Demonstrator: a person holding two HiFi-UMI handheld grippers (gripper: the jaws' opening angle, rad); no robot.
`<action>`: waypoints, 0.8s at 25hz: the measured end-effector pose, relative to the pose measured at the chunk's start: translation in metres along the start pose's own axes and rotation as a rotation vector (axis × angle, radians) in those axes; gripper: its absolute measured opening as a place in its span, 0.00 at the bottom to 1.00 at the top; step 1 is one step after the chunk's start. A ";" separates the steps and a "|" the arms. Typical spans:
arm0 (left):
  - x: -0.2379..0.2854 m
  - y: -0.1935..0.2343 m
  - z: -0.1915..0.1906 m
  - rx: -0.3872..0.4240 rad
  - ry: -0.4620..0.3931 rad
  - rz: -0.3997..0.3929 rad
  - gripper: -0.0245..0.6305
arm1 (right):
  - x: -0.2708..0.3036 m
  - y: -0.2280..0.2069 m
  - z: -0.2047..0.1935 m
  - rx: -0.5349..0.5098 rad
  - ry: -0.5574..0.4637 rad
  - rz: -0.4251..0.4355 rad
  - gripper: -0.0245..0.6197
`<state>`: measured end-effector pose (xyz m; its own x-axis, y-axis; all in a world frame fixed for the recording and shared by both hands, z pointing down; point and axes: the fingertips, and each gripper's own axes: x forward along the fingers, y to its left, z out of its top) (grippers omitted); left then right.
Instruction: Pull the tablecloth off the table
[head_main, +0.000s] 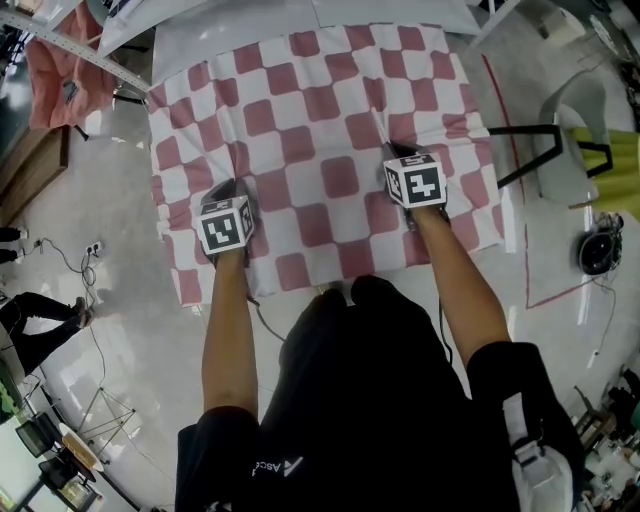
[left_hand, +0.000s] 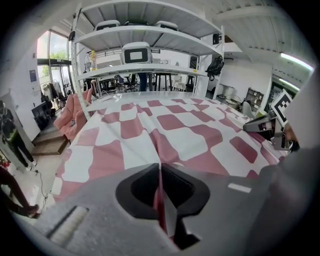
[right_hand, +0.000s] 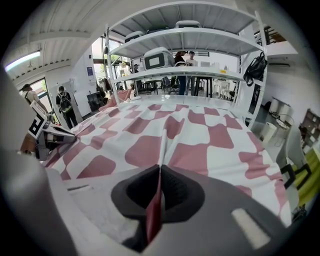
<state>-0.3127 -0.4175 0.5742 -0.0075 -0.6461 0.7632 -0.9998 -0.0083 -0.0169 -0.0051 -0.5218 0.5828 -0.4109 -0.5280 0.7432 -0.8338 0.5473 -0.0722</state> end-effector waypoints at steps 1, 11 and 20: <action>0.000 0.000 0.000 -0.001 -0.001 0.001 0.06 | 0.000 0.000 0.000 0.003 -0.001 0.008 0.05; -0.018 -0.012 0.001 -0.097 -0.092 -0.075 0.05 | -0.019 0.021 0.005 0.117 -0.082 0.143 0.05; -0.072 -0.022 -0.002 -0.190 -0.267 -0.241 0.05 | -0.072 0.067 0.009 0.206 -0.268 0.259 0.04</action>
<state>-0.2899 -0.3696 0.5207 0.2067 -0.8189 0.5354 -0.9581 -0.0584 0.2805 -0.0350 -0.4529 0.5186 -0.6754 -0.5549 0.4856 -0.7353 0.5573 -0.3857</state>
